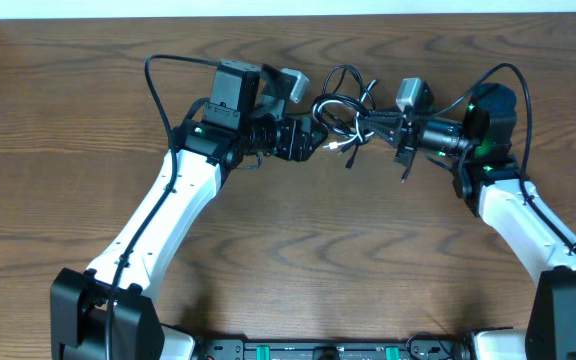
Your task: Untangle cables
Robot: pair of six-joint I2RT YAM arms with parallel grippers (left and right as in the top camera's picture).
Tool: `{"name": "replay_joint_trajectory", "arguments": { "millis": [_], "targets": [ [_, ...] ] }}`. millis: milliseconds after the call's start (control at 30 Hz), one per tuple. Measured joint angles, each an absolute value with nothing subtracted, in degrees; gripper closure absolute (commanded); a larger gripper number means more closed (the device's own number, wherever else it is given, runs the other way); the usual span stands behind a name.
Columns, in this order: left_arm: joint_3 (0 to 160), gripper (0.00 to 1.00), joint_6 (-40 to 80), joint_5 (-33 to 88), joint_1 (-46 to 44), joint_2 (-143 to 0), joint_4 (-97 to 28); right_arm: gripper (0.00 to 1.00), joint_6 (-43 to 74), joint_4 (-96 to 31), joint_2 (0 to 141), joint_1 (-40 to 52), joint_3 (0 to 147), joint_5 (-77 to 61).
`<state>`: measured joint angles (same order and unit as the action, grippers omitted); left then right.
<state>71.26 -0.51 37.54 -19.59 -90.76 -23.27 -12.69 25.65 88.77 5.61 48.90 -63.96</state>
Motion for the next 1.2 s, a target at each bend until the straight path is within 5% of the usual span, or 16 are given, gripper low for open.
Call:
{"name": "replay_joint_trajectory", "arguments": {
  "millis": [333,467,600,667,1200],
  "targets": [
    [71.26,0.30,-10.83,46.50,-19.59,-90.76,-19.31,0.99,-12.51,27.77,88.77,3.79,48.90,-75.07],
    [71.26,0.50,-11.99,47.00,-19.59,-90.76,-18.63,0.99,-12.51,27.77,88.77,3.77,48.90,-76.82],
    [71.26,0.81,-12.34,47.97,-19.59,-90.76,-18.65,0.99,-12.49,27.73,88.77,3.77,48.90,-77.73],
    [71.26,0.87,-12.47,48.23,-19.59,-90.76,-18.61,0.99,-12.45,27.73,88.77,3.77,48.90,-77.82],
    [71.26,0.89,-13.13,44.56,-19.84,-90.76,-20.84,0.99,-8.12,25.91,88.77,4.10,48.90,-70.87]
  ]
}}
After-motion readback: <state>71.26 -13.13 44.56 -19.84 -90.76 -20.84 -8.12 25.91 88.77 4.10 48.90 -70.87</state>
